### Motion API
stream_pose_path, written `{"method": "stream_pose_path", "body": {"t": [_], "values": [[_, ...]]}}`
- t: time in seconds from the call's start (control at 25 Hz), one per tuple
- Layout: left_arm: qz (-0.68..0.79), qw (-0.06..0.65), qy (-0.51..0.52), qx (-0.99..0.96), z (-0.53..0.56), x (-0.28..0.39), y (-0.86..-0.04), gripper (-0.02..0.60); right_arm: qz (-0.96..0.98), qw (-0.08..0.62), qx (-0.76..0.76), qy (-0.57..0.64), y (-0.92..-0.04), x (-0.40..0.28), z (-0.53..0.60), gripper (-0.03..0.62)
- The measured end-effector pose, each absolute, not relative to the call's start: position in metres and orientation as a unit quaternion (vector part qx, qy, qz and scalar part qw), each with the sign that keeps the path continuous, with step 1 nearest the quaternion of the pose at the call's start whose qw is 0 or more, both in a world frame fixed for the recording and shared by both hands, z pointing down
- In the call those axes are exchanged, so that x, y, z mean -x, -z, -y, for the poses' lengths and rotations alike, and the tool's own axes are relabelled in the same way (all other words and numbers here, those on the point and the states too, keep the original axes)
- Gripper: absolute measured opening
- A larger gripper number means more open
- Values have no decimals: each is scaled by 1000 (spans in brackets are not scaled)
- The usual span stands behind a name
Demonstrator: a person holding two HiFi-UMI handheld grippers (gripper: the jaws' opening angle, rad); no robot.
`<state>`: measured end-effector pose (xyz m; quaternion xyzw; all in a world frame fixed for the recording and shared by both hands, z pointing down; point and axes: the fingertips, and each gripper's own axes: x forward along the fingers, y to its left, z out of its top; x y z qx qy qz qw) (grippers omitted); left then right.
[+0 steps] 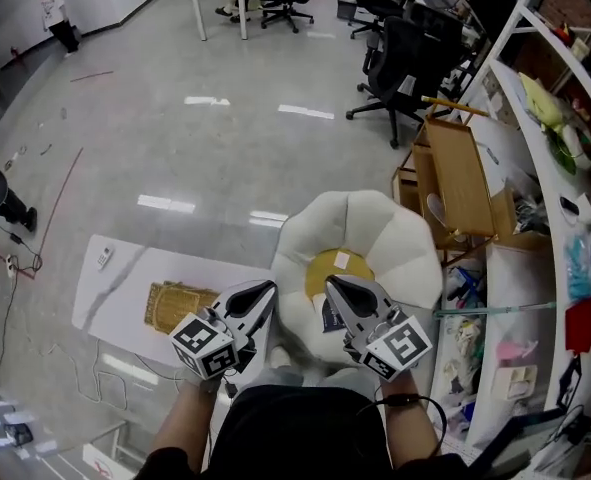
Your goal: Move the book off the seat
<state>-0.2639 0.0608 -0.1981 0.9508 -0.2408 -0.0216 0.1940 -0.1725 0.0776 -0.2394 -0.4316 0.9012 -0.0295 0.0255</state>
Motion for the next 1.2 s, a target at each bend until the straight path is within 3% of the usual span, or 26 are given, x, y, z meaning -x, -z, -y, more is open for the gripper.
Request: {"method": "stream_pose_path", "body": {"t": [0.68,1.2], "values": [[199,277,-22,-940,-61,154,135,8,-871,-11,486,63,214,58,-86,14],[210,379,-80,-898,-56,125,39,48,-849,-44,510,130,146,14,-84,14]]}}
